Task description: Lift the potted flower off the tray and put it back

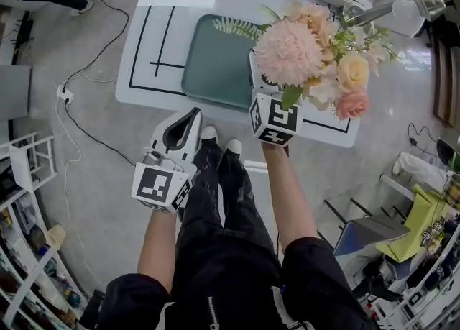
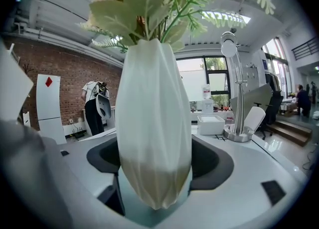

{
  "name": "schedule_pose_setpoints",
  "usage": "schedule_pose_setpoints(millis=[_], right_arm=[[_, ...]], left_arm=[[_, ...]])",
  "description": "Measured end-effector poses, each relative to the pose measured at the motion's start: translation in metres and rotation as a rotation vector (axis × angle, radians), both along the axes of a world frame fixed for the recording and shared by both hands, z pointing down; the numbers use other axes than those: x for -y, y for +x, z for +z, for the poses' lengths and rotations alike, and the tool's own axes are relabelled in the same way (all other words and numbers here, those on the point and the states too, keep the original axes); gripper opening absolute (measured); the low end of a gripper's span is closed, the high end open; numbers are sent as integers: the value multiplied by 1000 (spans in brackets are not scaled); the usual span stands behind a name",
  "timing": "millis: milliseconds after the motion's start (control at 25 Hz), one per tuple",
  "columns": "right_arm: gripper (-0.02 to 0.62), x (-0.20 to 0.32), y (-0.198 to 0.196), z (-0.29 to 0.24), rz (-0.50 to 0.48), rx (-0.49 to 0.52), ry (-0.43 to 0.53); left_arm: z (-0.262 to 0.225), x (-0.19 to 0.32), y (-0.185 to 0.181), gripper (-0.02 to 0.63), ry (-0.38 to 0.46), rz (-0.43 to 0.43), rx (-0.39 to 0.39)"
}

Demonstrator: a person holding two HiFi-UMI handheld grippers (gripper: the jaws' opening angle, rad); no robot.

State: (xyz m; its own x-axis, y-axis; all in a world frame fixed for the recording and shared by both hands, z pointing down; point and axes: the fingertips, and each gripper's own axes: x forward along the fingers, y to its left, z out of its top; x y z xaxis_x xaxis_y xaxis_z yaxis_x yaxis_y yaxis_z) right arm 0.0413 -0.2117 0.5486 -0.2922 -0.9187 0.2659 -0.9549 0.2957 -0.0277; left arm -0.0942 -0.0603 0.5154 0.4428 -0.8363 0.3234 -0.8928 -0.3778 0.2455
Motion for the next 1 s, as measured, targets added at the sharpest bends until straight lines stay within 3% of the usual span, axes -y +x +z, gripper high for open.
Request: schedule_pose_setpoints(millis=[680,840,1000], right_arm=[[380,-21,80,-81,88,-18,14],[380,-32,84,-97,98,-19,7],[380,-49,87,-124,101,-1,8]], left_arm=[[-45,72,82,6,105,164,-6],[-49,79,92,6,112,227,6],[-70,81,98,6,141,230,10]])
